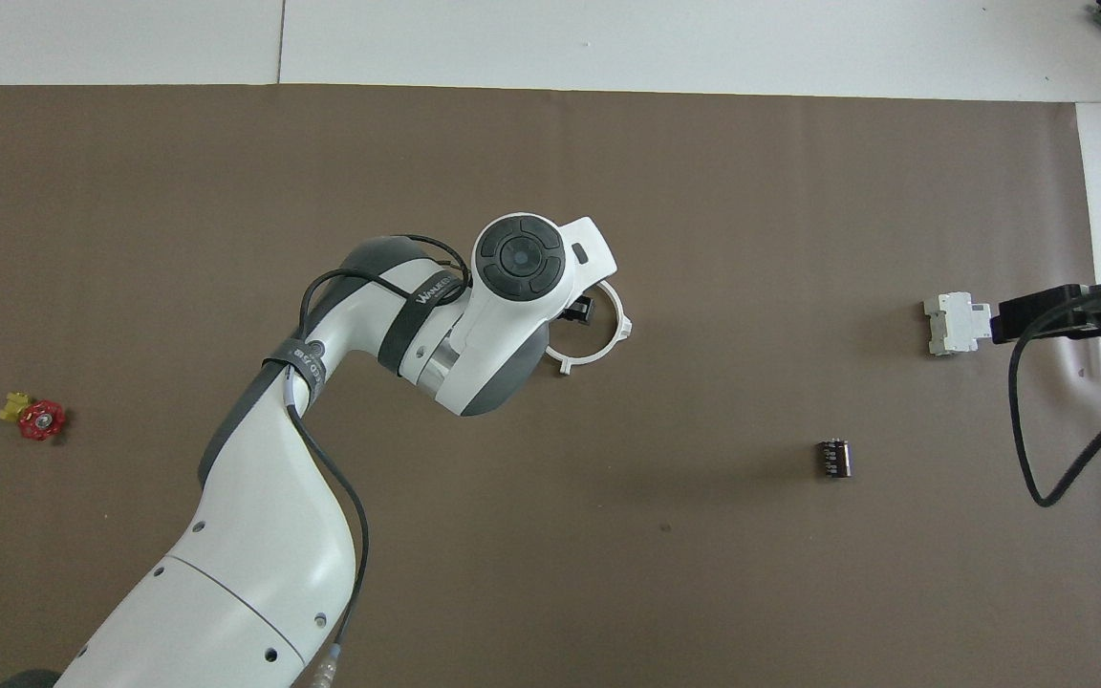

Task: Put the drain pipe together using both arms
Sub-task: 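Press the halves together into a ring and open the left gripper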

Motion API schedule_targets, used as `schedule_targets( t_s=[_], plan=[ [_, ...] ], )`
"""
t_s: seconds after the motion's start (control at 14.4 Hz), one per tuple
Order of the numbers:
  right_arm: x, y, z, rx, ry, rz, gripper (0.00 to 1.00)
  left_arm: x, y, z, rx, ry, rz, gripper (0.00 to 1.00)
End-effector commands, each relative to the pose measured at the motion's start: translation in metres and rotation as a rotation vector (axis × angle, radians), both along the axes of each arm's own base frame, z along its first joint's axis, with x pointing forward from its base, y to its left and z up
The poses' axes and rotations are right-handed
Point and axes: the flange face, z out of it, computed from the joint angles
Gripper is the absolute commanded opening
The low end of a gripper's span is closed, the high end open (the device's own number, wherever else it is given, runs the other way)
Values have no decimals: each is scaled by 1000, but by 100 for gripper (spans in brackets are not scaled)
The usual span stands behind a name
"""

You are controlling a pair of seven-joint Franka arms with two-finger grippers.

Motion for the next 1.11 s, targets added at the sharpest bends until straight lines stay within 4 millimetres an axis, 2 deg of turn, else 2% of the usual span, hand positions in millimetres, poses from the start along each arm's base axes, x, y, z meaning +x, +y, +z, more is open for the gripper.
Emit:
schedule_targets(
  t_s=[0.0, 0.21, 0.49, 0.76, 0.9, 1.04],
  plan=[
    [-2, 0, 1, 24, 6, -4, 100, 2, 14, 39, -14, -17, 9, 100],
    [-4, 1, 5, 23, 0, -1, 100, 21, 58, 85, -19, -57, 14, 100],
    [-9, 4, 26, 23, -14, -3, 99, 47, 153, 141, 25, -57, -26, 100],
    [-10, 5, 28, 24, -17, -10, 100, 60, 244, 181, 6, -33, -60, 100],
    [-9, 12, 26, 23, -15, -21, 100, 66, 299, 190, 10, -16, -106, 100],
    [-9, 15, 25, 23, -12, -23, 100, 65, 336, 200, 25, -2, -129, 100]
  ],
)
